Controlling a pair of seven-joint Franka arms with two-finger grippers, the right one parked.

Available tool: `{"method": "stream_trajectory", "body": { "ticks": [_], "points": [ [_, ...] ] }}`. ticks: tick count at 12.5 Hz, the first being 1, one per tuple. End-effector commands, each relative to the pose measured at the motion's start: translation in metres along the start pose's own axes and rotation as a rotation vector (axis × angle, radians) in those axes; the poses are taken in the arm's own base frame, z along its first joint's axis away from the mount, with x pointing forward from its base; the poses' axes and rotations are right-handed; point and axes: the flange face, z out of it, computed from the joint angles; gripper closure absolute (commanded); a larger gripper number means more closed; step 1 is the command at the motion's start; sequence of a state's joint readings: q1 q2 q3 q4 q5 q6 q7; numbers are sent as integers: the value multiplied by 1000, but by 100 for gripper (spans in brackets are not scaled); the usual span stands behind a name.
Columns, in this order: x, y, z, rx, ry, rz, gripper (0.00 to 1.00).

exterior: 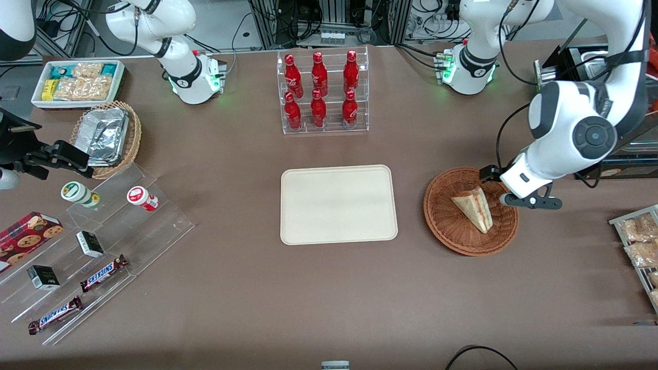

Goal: Place sandwich from basket to tray
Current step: 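Move the left gripper over the wrapped sandwich in the wicker basket, then lower the left gripper and close it on the sandwich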

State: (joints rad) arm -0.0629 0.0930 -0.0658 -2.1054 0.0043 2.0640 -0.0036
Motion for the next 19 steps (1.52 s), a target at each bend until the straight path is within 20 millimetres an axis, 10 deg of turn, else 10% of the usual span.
{"method": "stream_trajectory", "body": {
  "ticks": [1, 13, 19],
  "points": [
    [-11, 2, 31, -4, 77, -16, 0],
    [2, 27, 78, -62, 94, -824, 0],
    [5, 26, 101, -56, 71, -840, 0]
  ]
}}
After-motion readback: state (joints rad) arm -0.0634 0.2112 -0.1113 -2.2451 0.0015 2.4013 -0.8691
